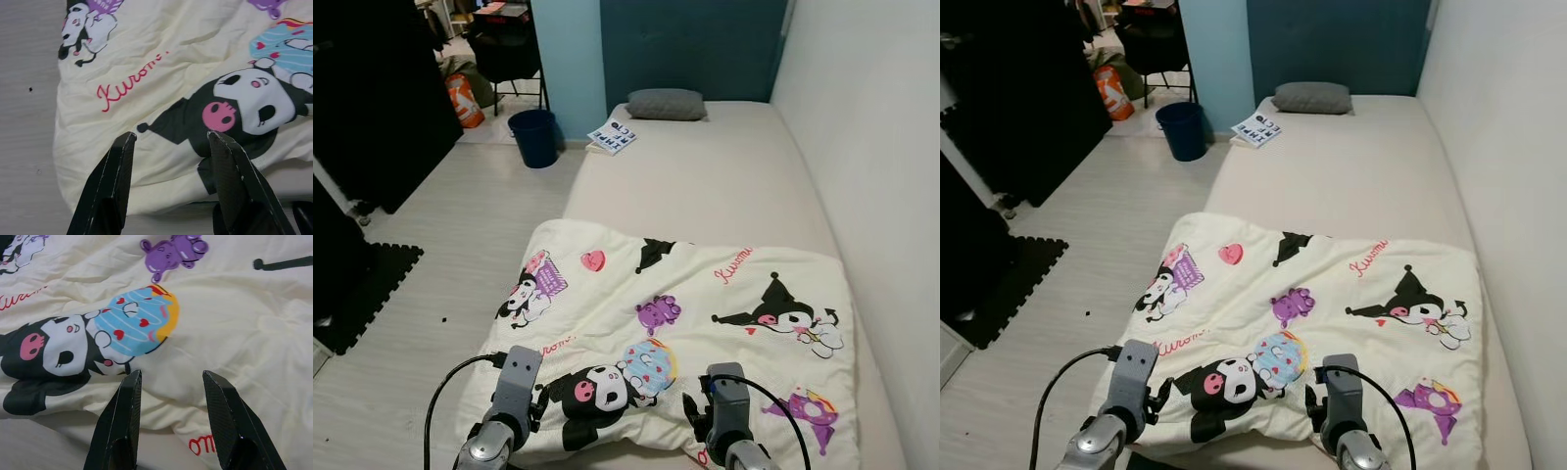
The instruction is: Clean up the room
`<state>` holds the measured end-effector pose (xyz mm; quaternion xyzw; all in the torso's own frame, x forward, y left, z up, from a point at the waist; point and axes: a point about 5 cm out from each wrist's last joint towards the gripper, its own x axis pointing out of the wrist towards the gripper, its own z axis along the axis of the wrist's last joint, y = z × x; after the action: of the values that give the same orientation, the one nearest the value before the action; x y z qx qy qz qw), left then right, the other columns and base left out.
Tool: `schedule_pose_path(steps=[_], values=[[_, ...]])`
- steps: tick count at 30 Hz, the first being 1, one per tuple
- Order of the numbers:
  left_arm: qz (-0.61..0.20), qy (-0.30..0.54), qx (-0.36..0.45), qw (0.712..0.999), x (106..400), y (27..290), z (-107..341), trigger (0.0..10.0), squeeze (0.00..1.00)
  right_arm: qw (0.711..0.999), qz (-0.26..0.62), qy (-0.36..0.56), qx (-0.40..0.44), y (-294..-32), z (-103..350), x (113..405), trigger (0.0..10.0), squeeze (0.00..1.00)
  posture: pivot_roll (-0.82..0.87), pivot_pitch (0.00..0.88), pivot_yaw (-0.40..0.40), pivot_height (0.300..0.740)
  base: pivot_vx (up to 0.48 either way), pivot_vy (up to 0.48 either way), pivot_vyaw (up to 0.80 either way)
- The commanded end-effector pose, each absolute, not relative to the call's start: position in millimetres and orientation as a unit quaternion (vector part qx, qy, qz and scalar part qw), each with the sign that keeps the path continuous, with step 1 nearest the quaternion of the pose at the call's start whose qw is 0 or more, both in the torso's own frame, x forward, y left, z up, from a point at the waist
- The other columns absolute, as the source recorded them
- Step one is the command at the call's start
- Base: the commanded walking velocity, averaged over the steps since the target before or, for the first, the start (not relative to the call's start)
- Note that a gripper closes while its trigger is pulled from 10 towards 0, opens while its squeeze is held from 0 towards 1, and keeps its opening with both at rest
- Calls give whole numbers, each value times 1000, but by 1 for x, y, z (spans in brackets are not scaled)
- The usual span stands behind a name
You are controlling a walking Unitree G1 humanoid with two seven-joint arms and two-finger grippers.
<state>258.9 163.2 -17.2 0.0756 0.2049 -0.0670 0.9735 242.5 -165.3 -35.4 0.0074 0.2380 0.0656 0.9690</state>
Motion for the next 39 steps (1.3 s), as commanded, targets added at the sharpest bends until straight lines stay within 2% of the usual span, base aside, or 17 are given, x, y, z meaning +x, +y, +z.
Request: schedule_pose_path(steps=[1,3,11,27,33,39], values=[[-74,221,80,969,256,162,-22,10000,0,965,57,257,13,-166,-42,235,10000,0,44,90,37,734,0,-480,0],[-74,222,79,969,256,160,-22,10000,0,965,55,258,11,-167,-42,236,10000,0,37,86,33,734,0,-480,0],[-57,218,61,972,256,154,-23,10000,0,965,28,262,-9,-181,-40,238,10000,0,9,74,10,734,0,0,0],[-51,220,59,972,255,153,-24,10000,0,966,-12,258,-17,-192,-33,248,10000,0,-5,76,-4,734,0,0,0],[-49,221,65,972,257,154,-23,10000,0,966,-12,258,-14,-189,-32,250,10000,0,-2,75,-1,734,0,-480,0],[-36,219,47,974,259,154,-22,10000,0,965,-15,261,-14,-190,-32,251,10000,0,-2,79,1,734,0,0,0]])
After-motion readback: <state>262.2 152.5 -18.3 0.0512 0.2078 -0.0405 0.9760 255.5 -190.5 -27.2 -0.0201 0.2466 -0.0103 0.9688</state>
